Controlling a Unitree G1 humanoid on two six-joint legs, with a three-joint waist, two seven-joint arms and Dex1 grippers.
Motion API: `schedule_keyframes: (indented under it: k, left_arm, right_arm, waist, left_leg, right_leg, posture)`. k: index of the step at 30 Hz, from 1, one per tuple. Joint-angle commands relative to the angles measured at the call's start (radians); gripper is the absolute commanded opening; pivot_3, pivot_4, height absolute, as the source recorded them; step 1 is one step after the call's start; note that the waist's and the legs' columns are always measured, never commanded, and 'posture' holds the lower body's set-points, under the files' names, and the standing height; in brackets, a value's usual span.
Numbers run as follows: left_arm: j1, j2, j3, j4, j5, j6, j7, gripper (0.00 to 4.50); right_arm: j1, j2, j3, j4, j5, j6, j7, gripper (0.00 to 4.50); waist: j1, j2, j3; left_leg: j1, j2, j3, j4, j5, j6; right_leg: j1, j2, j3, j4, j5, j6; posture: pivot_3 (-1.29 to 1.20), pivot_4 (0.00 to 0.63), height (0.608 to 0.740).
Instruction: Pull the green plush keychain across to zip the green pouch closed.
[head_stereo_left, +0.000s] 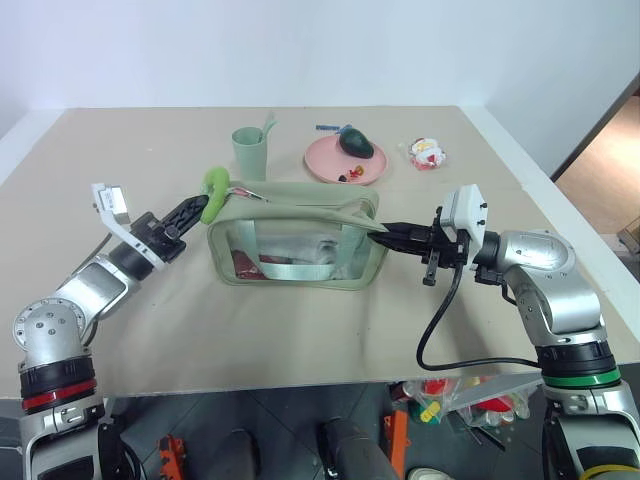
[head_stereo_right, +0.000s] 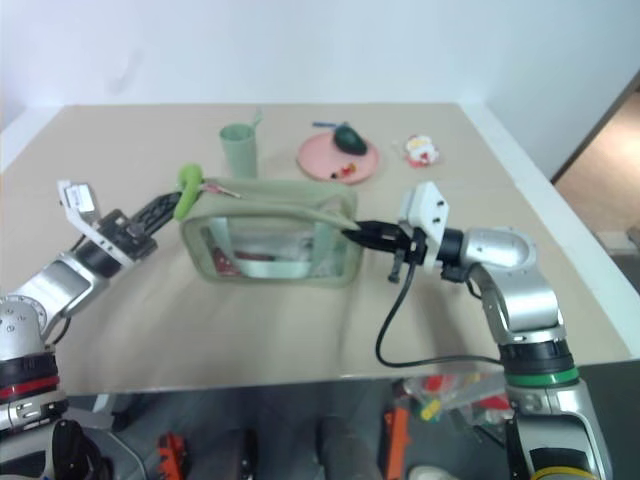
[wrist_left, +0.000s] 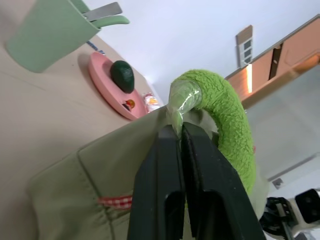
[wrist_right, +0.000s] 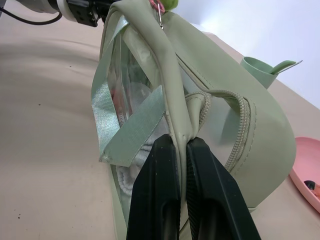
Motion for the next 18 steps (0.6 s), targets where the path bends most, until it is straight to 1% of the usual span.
schedule_keyframes:
  k: [1,4,7,9,14,18]
  left_arm:
    - [-0.068,0.031,0.029,-0.076,-0.063,0.001,-0.003,0.06]
    - [-0.140,0.059,0.006,-0.115,-0.079,0.011,-0.012,0.06]
    - [-0.241,0.052,-0.041,-0.126,-0.070,0.012,-0.003,0.06]
    - [-0.282,0.042,-0.090,-0.130,-0.034,0.018,-0.016,0.06]
    - [-0.303,0.004,-0.213,-0.127,0.069,0.019,-0.072,0.06]
    - [-0.299,0.001,-0.286,-0.109,0.182,0.002,-0.121,0.06]
  right_arm:
    - [0.002,-0.018,-0.012,-0.020,-0.005,-0.016,0.005,0.00]
    - [0.006,-0.023,-0.015,-0.021,-0.007,-0.017,0.007,0.00]
    - [0.004,-0.025,-0.014,-0.017,-0.009,-0.017,0.006,0.00]
    - [0.004,-0.026,-0.012,-0.015,-0.009,-0.019,0.006,0.00]
    - [0.005,-0.027,-0.012,-0.015,-0.014,-0.021,0.002,0.00]
    - [0.017,-0.028,-0.014,-0.029,-0.014,-0.021,-0.004,0.00]
  waist:
    - [0.000,0.000,0.000]
    - [0.001,0.000,0.000]
    - [0.003,0.000,0.000]
    - [0.004,0.000,0.000]
    - [0.003,0.000,0.000]
    - [0.002,0.000,0.000]
  left_leg:
    - [0.000,0.000,0.000,0.000,0.000,0.000]
    - [0.000,0.000,0.000,0.000,0.000,0.000]
    - [0.000,0.000,0.000,0.000,0.000,0.000]
    - [0.000,-0.001,0.000,0.000,0.000,0.000]
    - [0.001,-0.001,0.000,0.000,0.000,0.000]
    - [0.000,-0.001,0.000,0.000,0.000,0.000]
  right_leg:
    - [0.000,0.000,0.000,0.000,0.000,0.000]
    - [0.000,0.000,0.000,0.000,0.000,0.000]
    - [0.000,0.000,0.000,0.000,0.000,0.000]
    - [0.001,0.000,0.000,0.000,0.000,0.001]
    - [0.001,0.000,0.001,0.000,0.000,0.001]
    - [0.000,0.000,0.001,0.000,0.000,0.001]
  posture:
    - [0.00,0.150,0.740]
    - [0.00,0.150,0.740]
    - [0.00,0.150,0.740]
    - [0.00,0.150,0.740]
    - [0.00,0.150,0.740]
    - [0.00,0.150,0.740]
